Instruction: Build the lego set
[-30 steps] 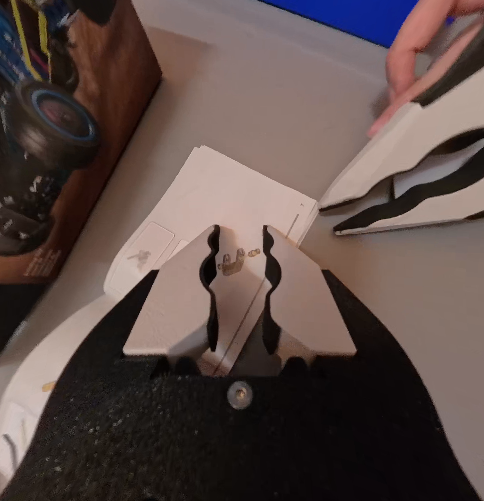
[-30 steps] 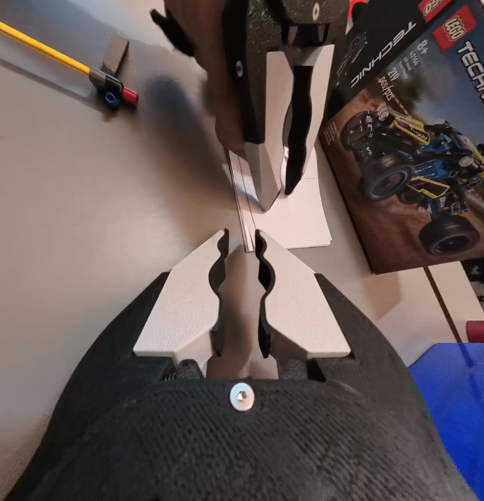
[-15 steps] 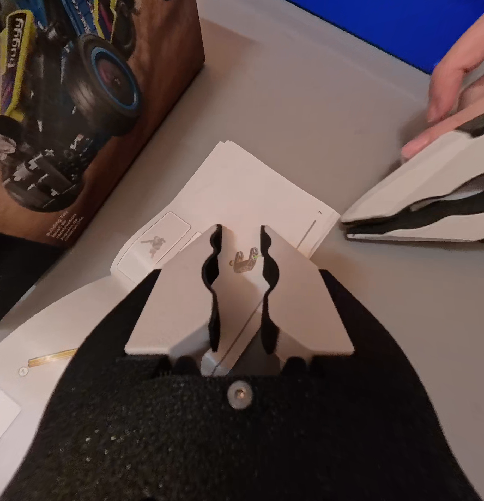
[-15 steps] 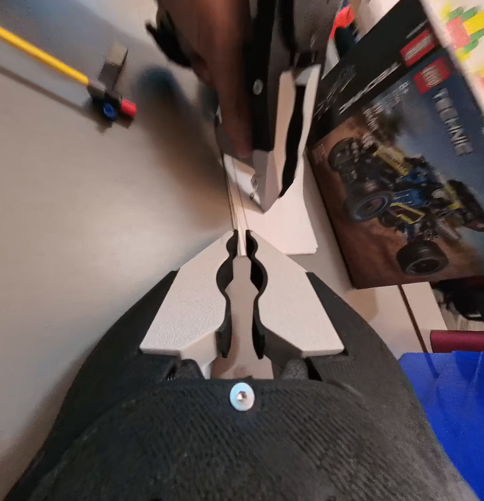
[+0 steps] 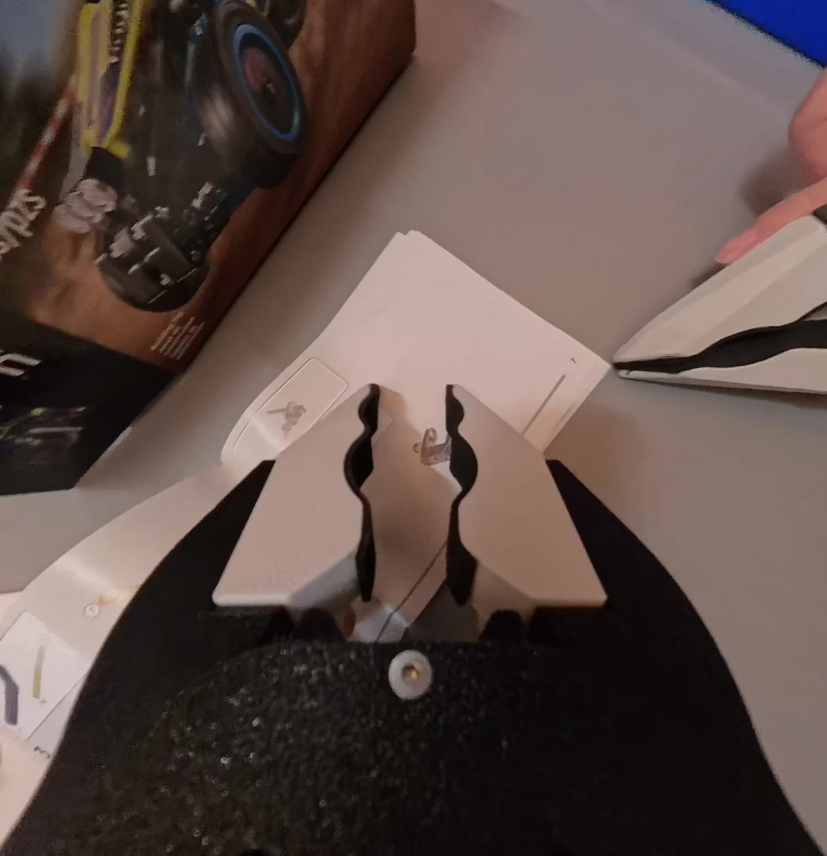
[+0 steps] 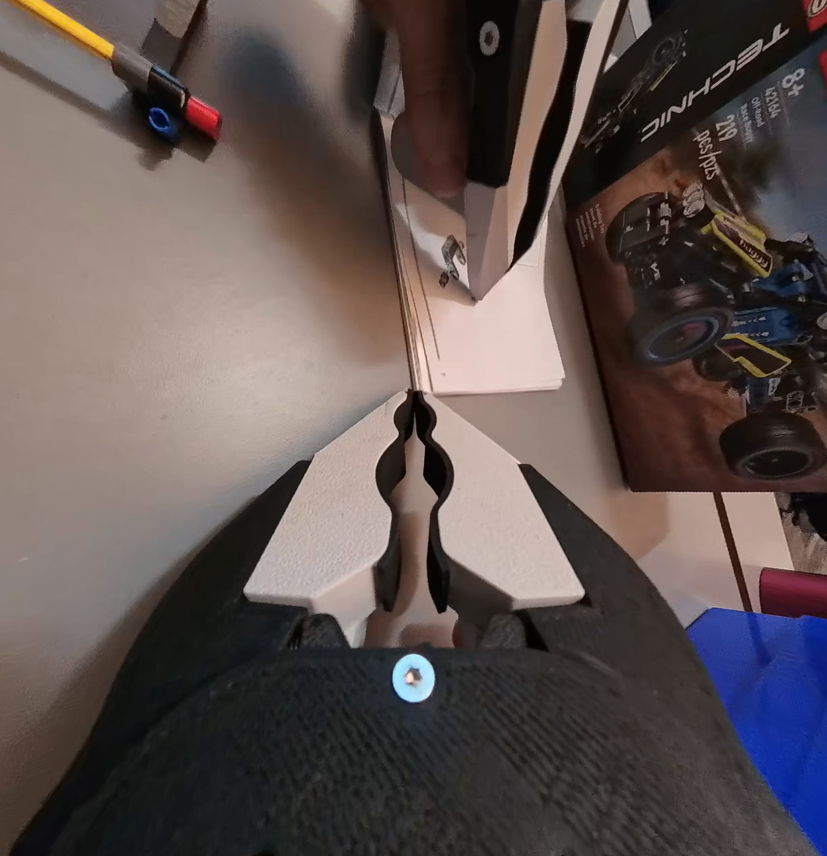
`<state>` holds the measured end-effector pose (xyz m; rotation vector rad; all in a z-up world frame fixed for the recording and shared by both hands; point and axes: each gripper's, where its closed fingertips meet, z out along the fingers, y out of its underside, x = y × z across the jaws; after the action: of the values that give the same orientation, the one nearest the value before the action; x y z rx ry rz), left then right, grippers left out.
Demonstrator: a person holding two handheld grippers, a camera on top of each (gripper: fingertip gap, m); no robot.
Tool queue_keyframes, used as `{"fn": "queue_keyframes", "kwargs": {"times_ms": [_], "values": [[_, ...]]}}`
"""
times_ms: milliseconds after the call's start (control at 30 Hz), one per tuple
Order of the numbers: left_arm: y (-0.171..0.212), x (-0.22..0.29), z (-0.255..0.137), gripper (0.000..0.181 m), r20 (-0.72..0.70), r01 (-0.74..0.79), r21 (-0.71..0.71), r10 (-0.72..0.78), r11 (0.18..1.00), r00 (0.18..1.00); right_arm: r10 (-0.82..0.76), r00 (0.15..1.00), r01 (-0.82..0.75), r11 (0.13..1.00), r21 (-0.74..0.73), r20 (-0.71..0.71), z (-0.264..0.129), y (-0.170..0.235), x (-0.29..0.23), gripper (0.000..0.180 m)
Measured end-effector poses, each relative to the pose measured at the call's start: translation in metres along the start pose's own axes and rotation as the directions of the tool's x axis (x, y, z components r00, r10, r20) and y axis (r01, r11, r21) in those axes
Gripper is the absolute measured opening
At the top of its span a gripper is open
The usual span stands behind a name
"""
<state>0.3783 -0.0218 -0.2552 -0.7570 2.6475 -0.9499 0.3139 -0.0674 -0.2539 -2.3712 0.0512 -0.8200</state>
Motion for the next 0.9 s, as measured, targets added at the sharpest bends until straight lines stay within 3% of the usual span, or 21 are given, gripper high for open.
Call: {"fn": "queue_keyframes", "kwargs": {"times_ms": [233, 367, 467, 900], "values": [[0.004, -0.003, -0.002, 0.026, -0.001, 0.037, 0.022, -0.037, 0.999, 0.999, 0.036, 0.999, -0.036, 0.992, 0.124, -0.003, -0.002, -0.014, 0.001, 0.0], [0.004, -0.003, -0.002, 0.026, 0.002, 0.066, 0.024, -0.066, 0.998, 0.998, -0.027, 0.999, 0.028, 0.998, 0.055, -0.017, 0.007, -0.01, 0.005, 0.003], [0.004, -0.003, -0.002, 0.025, 0.008, 0.073, 0.017, -0.073, 0.997, 0.997, -0.001, 1.0, 0.001, 0.995, 0.102, 0.007, 0.009, -0.018, 0.004, 0.006], [0.012, -0.011, -0.008, 0.023, -0.011, 0.052, -0.039, -0.052, 0.998, 0.999, 0.022, 0.992, -0.029, 0.998, 0.057, 0.122, 0.013, -0.013, -0.001, 0.0]]}}
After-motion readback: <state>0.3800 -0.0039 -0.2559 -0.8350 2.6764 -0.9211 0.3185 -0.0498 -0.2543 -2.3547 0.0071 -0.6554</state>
